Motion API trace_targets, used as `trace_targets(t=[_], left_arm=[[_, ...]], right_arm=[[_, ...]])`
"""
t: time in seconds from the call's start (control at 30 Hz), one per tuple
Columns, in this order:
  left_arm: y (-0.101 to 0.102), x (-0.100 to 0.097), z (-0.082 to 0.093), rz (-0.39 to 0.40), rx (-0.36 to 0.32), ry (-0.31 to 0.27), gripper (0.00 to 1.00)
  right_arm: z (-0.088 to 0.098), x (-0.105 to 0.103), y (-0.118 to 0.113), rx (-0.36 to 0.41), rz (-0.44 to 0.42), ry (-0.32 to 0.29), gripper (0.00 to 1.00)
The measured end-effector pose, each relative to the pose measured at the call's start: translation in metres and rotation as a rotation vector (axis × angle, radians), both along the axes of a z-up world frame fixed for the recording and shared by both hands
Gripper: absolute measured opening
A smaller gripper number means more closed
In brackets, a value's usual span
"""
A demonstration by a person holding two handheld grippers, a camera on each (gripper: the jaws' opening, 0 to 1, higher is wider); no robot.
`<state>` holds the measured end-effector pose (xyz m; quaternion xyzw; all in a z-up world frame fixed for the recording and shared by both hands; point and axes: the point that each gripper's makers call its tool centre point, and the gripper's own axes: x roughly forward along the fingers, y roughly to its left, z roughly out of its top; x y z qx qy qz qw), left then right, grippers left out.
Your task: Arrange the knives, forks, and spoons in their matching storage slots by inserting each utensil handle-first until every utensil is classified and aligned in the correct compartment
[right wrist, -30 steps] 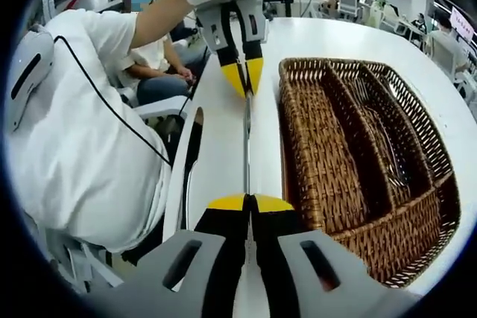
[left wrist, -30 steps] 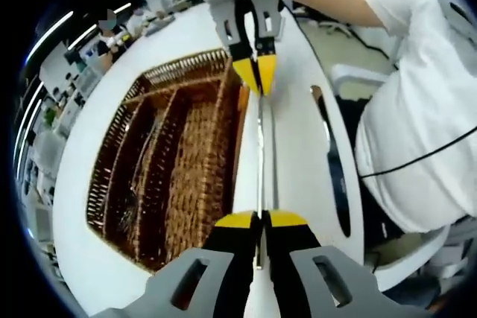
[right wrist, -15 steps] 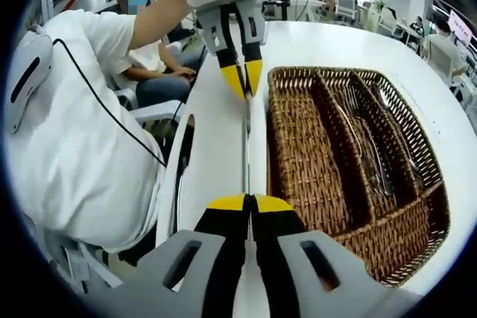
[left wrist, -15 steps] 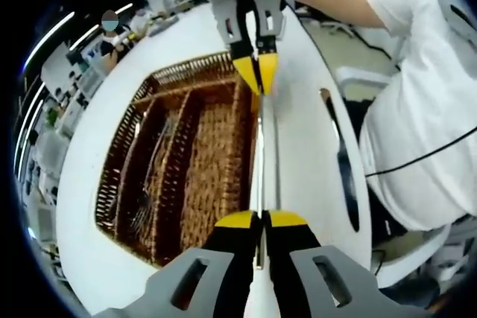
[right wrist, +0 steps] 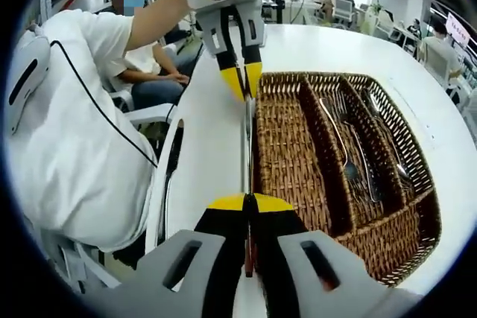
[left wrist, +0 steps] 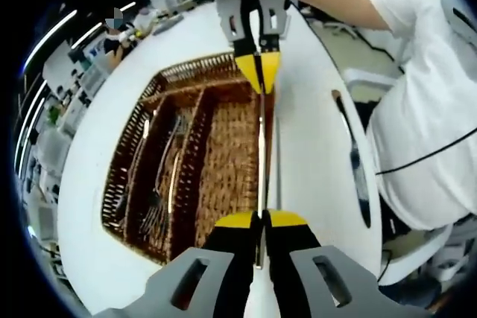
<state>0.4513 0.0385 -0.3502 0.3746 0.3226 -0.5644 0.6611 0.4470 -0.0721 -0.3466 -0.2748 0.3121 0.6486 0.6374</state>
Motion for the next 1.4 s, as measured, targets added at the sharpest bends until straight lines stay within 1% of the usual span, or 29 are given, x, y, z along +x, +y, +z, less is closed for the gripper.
trace_targets(t=[0.5, 0.63, 0.97, 1.13, 1.2, 1.33, 1.4], left_arm=[[0.004, 0.018, -0.004, 0.021, -0.005, -0.004, 0.03], [0.005, 0.022, -0.007, 0.022, 0.001, -0.005, 0.03], [0.012, 0.036, -0.021, 0.037, 0.014, -0.013, 0.04], [0.014, 0.045, -0.031, 0.042, 0.022, -0.023, 0.04], [0.015, 0.048, -0.033, 0.042, 0.021, -0.026, 0.04], [0.015, 0.055, -0.036, 0.054, 0.015, -0.038, 0.04], [0.015, 0.058, -0.038, 0.057, 0.014, -0.043, 0.04]], right_arm=[[-0.003, 0.017, 0.004, -0.004, -0.004, -0.013, 0.01], [-0.004, 0.022, 0.006, -0.006, -0.007, -0.012, 0.01], [-0.018, 0.033, 0.013, -0.009, -0.017, -0.001, 0.01], [-0.026, 0.038, 0.015, -0.019, -0.017, -0.008, 0.01], [-0.029, 0.042, 0.015, -0.021, -0.022, -0.022, 0.01], [-0.031, 0.046, 0.015, -0.021, -0.031, -0.030, 0.01], [-0.032, 0.052, 0.015, -0.024, -0.040, -0.038, 0.01]])
